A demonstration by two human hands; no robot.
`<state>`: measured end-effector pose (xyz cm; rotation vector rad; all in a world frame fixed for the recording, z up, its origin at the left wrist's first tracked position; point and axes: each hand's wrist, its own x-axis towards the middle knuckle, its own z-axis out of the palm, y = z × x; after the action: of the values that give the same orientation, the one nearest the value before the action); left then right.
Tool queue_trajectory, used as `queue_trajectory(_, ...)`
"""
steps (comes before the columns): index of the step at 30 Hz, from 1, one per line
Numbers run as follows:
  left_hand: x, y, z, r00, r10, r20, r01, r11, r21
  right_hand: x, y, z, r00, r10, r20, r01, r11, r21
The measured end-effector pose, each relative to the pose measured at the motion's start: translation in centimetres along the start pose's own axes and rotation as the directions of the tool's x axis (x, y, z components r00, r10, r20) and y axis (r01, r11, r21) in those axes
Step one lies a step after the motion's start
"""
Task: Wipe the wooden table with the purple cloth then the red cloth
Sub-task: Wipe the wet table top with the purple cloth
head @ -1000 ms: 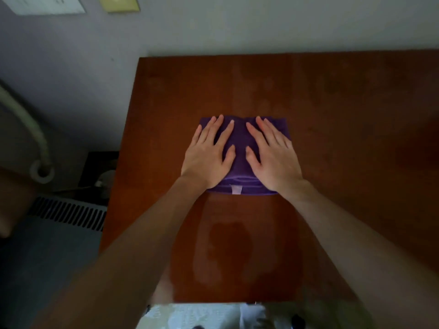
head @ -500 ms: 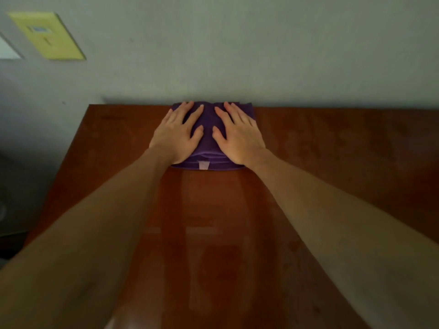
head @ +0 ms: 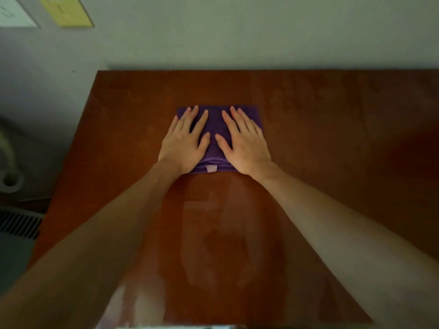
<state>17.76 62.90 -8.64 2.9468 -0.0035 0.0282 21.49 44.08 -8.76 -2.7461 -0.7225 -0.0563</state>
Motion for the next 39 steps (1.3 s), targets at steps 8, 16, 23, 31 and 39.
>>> queue_trajectory(8,-19.0,6.9,0.5,0.999,0.028,0.025,-0.025,0.996,-0.091,-19.2,-3.3,-1.5,1.000,0.021,0.019,-0.022,1.000,0.008)
queue_trajectory(16,-28.6,11.4,1.5,0.997,0.046,0.060,-0.042,0.997,-0.062,-29.9,-4.1,-2.1,0.999,0.035,0.004,-0.035,0.999,-0.010)
queue_trajectory(23,-26.0,11.2,1.8,0.998,0.051,0.025,-0.049,0.996,-0.072,-28.2,-2.7,-2.1,0.999,0.031,-0.021,-0.032,0.999,-0.010)
queue_trajectory(31,-13.0,11.3,2.0,0.997,0.083,-0.010,-0.083,0.994,-0.077,-17.4,3.7,-2.6,0.997,0.066,-0.041,-0.066,0.998,-0.010)
queue_trajectory(39,5.8,10.8,2.2,0.997,0.074,-0.006,-0.074,0.997,-0.011,-0.9,12.3,-2.9,0.997,0.040,-0.065,-0.043,0.998,-0.042)
